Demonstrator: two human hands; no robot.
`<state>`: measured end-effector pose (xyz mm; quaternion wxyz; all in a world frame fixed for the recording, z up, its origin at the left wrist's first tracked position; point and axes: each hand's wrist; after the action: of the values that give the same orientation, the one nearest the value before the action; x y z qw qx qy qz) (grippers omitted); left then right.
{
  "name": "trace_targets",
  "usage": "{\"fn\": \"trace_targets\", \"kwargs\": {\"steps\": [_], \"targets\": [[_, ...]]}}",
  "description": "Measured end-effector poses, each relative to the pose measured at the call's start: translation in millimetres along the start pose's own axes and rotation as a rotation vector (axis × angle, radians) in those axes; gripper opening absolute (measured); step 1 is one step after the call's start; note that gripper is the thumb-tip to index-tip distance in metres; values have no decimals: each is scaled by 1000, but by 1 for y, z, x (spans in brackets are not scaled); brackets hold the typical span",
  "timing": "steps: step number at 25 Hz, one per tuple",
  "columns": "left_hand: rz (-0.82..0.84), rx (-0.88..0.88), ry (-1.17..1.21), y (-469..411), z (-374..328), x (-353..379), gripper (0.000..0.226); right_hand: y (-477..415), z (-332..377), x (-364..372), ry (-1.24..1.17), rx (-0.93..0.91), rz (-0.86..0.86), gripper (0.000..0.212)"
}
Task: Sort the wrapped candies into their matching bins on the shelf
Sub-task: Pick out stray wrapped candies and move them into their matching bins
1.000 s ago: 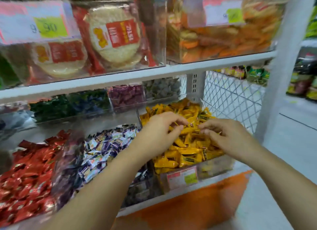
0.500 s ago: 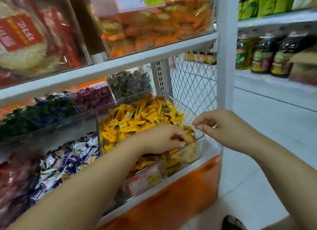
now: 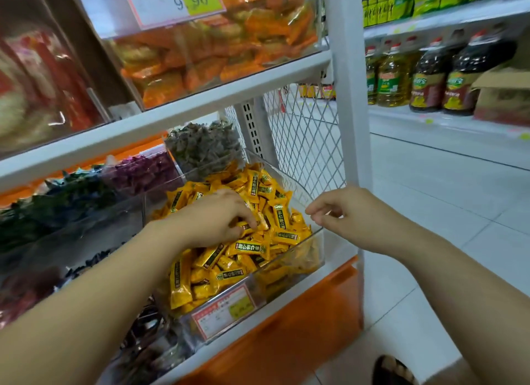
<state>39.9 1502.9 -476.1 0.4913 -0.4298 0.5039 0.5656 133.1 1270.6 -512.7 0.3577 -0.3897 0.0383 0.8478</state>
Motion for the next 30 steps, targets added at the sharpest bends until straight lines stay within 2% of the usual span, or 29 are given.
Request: {"fn": "trace_targets", "kwargs": {"steps": [2,4,6,7,9,12,15,18,22,30], "targets": [[-31,-10,-21,4,3,-2,26,-1,1,0,-14,0,-3,19],[-143,19,11,5,-3,-4,21,-2,2,1,-29,0,-42,19],[-271,135,105,-2,-21,-7,22,-4,4,1,-39,3,-105,18],[-283,200,127,-8,-33,-6,24,-6,5,1,-43,4,-134,18],[-185,271,84,-23,-53,2,30,-8,7,1,-51,1,-168,19],[78,227,-36,-39,-63,14,31,-7,5,1,-54,3,-164,17],[184,213,-113,-37,-55,7,33,-5,1,-1,-52,13,-134,17],[193,195,-201,-26,-45,-1,38,-1,-2,-3,-71,31,-108,17],[149,186,-200,-12,-32,-1,35,3,-3,-3,-84,42,-34,21],[127,104,-167,15,-5,-1,33,-1,-4,0,-93,50,-48,20]]}}
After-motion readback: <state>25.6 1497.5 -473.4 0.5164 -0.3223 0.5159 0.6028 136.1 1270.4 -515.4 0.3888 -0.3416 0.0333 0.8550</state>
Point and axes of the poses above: each hand's wrist, its own y-axis away from the middle knuckle, its own x-axis out of the palm, z = x × y, and after that the axes turned 1 degree about y, right-handed
